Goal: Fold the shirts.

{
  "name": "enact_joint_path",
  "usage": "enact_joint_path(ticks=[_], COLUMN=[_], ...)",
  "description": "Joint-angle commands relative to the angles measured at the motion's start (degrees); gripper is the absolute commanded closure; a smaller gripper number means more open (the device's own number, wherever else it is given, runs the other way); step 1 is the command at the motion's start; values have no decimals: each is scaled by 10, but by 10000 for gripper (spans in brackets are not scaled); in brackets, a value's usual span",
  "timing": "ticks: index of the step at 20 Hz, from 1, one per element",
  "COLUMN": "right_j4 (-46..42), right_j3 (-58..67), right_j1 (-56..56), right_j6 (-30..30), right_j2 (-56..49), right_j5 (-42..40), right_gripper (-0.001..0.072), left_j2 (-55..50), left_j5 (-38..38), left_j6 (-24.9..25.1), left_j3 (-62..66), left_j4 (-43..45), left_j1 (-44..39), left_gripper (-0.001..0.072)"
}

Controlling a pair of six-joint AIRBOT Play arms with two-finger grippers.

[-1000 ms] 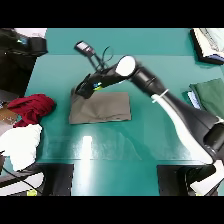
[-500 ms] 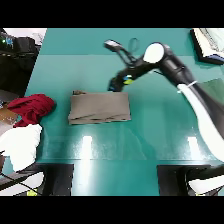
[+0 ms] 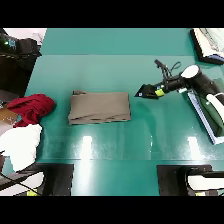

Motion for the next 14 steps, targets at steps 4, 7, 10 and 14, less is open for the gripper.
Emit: enact_joint_path(ticks=[4,7,10,14], right_j4=[114,167,167,165], right_j3=[-91,-54,11,85], right_j1=[17,56,105,163], right_j6=[-2,-20,-20,-26], right_j2=[-32,-88,-139,-179], right_j5=[-66,-61,-50,-45], right_gripper=[43,43,44,277], left_j2=[0,0,0,0], left_j5=[23,26,25,24], left_j6=[0,0,0,0], left_j3=[-35,-37,-37,-37], left_j4=[-22,-24,-25,-31], left_j1=[0,0,0,0], left_gripper=[682,681,681,681])
